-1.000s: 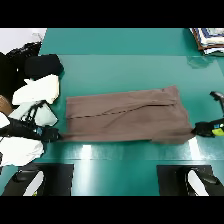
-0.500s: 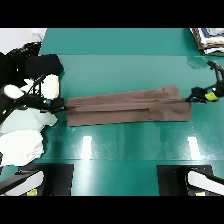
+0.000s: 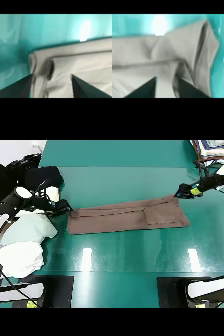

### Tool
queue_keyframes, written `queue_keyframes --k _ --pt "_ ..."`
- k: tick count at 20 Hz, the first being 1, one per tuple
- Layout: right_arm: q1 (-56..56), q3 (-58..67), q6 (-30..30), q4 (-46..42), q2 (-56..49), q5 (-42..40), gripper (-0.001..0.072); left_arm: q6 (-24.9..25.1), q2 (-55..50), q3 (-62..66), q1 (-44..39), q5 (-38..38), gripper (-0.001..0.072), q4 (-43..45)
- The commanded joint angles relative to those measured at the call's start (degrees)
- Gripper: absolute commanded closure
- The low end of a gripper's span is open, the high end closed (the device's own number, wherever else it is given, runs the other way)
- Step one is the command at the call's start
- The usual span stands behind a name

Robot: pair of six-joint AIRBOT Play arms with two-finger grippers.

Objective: Fold the shirts.

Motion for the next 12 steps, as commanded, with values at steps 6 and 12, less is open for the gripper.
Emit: queue_keyframes --k 6,12 --pt "-8.63 7.87 -6.01 6.67 -6.51 13.77 0.0228 2.8 -0.63 6.54 0.0 -8.11 0.068 -6.73" --pt "-17.31 -2.75 -10.88 9.77 -8.15 14.75 0.003 3.23 -0.66 6.54 -5.31 -9.22 0.068 -10.01"
